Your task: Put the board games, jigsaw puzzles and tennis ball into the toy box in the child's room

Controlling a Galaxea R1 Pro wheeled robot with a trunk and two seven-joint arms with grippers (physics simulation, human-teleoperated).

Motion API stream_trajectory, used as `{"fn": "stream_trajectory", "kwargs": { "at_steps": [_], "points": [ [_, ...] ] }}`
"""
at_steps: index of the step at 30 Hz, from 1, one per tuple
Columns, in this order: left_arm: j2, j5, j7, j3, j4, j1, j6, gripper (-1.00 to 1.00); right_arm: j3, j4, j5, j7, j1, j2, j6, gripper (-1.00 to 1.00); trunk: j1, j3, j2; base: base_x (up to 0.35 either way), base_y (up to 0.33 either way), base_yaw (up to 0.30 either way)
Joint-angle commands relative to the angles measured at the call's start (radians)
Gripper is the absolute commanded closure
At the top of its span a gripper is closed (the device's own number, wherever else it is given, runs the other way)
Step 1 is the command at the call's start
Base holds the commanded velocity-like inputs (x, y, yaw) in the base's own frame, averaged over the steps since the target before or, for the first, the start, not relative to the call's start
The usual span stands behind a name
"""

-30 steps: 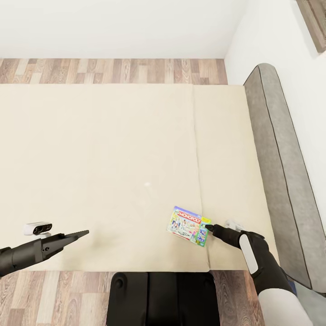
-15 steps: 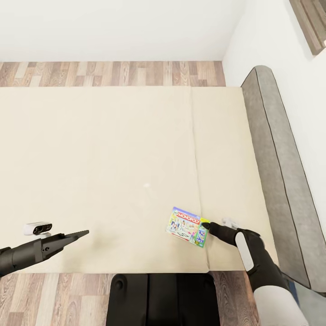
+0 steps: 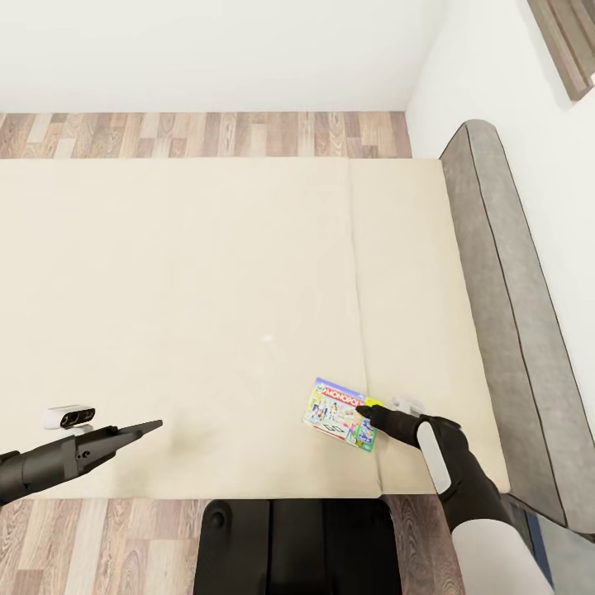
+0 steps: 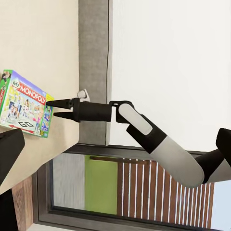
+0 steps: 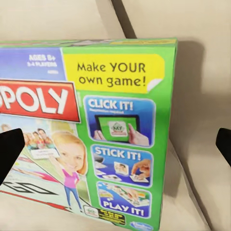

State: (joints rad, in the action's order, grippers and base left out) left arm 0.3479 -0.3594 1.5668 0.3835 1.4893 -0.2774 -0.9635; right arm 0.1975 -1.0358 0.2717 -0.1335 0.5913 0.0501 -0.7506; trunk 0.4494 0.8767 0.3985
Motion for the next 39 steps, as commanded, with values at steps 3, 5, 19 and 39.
{"fn": "stream_trajectory", "kwargs": {
  "at_steps": [3,5,19,39],
  "points": [
    [0.000,0.001,0.004,0.000,0.000,0.000,-0.011,-1.00,0.001,0.000,-0.005,-0.006,0.001,0.002,-0.005,-1.00,0.001,0.001,0.002,0.000,0.000,0.000],
    [0.000,0.001,0.004,0.000,0.000,0.000,-0.011,-1.00,-0.001,0.000,-0.006,-0.005,0.001,0.003,-0.005,-1.00,0.001,0.001,0.002,0.000,0.000,0.000],
    [0.000,0.001,0.004,0.000,0.000,0.000,-0.011,-1.00,-0.011,0.000,-0.011,-0.003,0.001,0.036,-0.004,-1.00,0.001,0.001,0.002,0.000,0.000,0.000],
    [0.001,0.001,0.004,0.001,0.000,0.000,-0.011,-1.00,-0.082,-0.001,-0.005,-0.003,0.039,0.041,-0.003,-1.00,0.001,0.001,0.002,0.000,0.000,0.000]
  ]
}}
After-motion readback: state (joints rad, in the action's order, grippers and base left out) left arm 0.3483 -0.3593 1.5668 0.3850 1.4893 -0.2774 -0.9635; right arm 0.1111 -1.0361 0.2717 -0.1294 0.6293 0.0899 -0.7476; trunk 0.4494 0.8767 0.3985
